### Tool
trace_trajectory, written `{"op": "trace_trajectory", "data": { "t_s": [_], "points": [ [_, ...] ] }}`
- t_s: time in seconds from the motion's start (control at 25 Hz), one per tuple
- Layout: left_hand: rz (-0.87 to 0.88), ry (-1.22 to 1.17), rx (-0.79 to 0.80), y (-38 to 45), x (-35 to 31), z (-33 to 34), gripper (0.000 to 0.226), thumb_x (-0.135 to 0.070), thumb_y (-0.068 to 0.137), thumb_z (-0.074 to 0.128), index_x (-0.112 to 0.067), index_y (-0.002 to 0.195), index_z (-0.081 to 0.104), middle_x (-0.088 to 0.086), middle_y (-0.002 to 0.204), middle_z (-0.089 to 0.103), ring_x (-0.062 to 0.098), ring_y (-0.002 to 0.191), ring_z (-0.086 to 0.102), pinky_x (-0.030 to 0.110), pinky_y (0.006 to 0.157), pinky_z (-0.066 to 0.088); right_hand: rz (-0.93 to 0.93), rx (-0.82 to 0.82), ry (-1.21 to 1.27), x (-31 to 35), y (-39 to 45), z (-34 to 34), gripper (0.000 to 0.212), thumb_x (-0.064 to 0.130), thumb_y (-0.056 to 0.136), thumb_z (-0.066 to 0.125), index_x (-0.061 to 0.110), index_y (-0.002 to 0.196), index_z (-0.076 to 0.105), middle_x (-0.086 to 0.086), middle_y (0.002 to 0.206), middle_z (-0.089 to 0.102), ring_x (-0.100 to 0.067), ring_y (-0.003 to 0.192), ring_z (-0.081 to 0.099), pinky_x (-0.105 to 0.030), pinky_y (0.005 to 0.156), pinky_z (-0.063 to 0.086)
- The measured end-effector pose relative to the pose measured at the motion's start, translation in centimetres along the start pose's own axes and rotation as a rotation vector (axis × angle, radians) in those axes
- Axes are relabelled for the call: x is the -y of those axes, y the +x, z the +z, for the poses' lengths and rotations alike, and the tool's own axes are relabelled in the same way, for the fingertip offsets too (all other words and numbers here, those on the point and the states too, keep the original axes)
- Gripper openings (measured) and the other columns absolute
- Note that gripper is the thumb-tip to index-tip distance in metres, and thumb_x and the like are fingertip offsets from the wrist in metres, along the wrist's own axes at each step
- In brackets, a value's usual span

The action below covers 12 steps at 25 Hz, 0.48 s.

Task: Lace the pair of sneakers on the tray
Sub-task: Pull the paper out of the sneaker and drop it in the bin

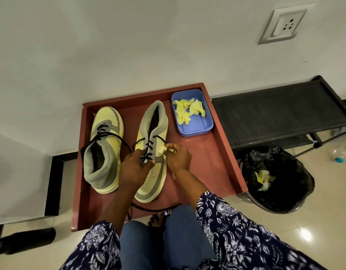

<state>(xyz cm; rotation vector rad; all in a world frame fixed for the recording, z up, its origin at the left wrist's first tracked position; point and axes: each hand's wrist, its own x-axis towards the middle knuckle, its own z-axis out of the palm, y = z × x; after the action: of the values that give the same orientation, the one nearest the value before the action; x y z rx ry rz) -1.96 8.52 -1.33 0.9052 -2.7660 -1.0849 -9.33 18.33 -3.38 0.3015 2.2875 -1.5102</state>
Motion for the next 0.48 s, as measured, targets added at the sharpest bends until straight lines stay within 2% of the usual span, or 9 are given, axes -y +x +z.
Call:
{"op": "trace_trajectory", "data": {
  "t_s": [0.12,0.32,0.48],
  "points": [
    [-0.006,-0.009,0.015,0.2,0.0,-0.1,0.04,-0.029,0.082,0.067,-0.01,0.116,0.057,0.015,0.114,0.059,0.029,0.104,0.055,0.026,0.077,0.036,-0.089,0.029,-0.067,-0.5,-0.9,-0.6,0.026,-0.002,0.082,0.055,0.009,0.099,0.07,-0.006,0.104,0.071,-0.02,0.099,0.063,-0.017,0.083,0.042],
    [0.0,-0.008,0.006,0.3,0.1,0.1,0.041,-0.026,0.082,0.067,-0.009,0.118,0.056,0.019,0.118,0.055,0.032,0.109,0.053,0.029,0.081,0.038,-0.165,0.07,-0.125,-4.1,-5.0,-0.8,0.021,-0.002,0.081,0.058,0.006,0.093,0.072,-0.007,0.099,0.072,-0.02,0.093,0.065,-0.011,0.077,0.04],
    [-0.001,-0.011,0.037,0.4,0.5,-0.1,0.04,-0.029,0.083,0.065,-0.011,0.118,0.055,0.016,0.116,0.058,0.03,0.104,0.055,0.026,0.076,0.036,-0.156,0.056,-0.078,-5.5,-7.0,0.2,0.016,-0.006,0.077,0.061,0.003,0.081,0.073,-0.009,0.093,0.072,-0.019,0.087,0.065,-0.003,0.072,0.039]
  ]
}}
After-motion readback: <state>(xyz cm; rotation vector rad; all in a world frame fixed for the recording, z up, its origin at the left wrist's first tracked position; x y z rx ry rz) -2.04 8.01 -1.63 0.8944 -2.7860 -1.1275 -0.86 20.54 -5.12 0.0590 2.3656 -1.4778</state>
